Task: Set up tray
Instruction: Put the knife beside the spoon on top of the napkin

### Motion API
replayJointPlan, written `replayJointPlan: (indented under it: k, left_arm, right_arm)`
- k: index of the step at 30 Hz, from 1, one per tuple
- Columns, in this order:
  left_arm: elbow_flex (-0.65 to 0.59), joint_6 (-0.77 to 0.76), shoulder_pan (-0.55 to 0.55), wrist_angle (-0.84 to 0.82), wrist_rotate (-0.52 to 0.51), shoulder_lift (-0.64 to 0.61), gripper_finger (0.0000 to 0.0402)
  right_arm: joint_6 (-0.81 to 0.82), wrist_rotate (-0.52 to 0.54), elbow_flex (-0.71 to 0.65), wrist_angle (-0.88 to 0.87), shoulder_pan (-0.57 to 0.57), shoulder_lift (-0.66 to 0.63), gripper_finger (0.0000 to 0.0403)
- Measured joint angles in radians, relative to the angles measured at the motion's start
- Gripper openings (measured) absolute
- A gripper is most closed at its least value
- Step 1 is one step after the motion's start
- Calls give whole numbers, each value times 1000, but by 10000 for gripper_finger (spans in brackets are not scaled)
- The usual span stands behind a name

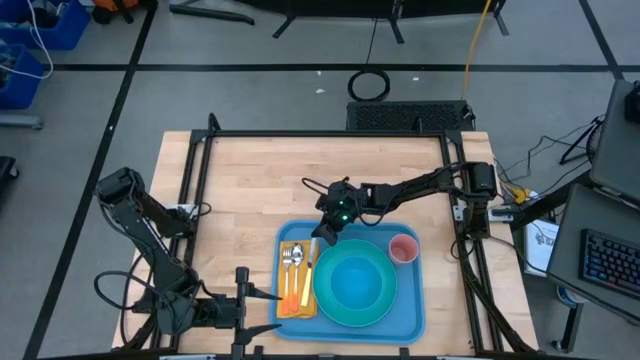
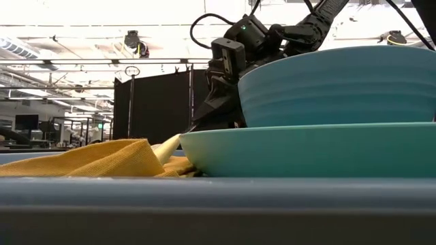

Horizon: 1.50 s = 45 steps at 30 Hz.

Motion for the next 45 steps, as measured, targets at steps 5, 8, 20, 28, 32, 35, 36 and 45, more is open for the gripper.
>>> replayJointPlan:
  k: [5,8,20,28,32,35,36,45]
  left_arm:
    - [0,0,0,0,0,0,248]
    - [0,0,0,-1,0,0,248]
    - [0,0,0,-6,0,0,248]
    - [0,0,0,-5,0,0,248]
    - [0,0,0,-5,0,0,248]
    - [0,0,0,-5,0,0,248]
    - [0,0,0,-5,0,0,248]
    - [0,0,0,-11,0,0,248]
  right_arm:
    - [-8,0,0,7,0,0,11]
    - [-20,0,0,12,0,0,12]
    - [-27,2,0,5,0,1,55]
    - [-27,0,0,6,0,1,78]
    - [-28,-1,0,6,0,1,85]
    - [-25,-2,0,7,0,1,93]
    - [-24,-2,0,7,0,1,96]
    - [-28,-2,0,9,0,1,120]
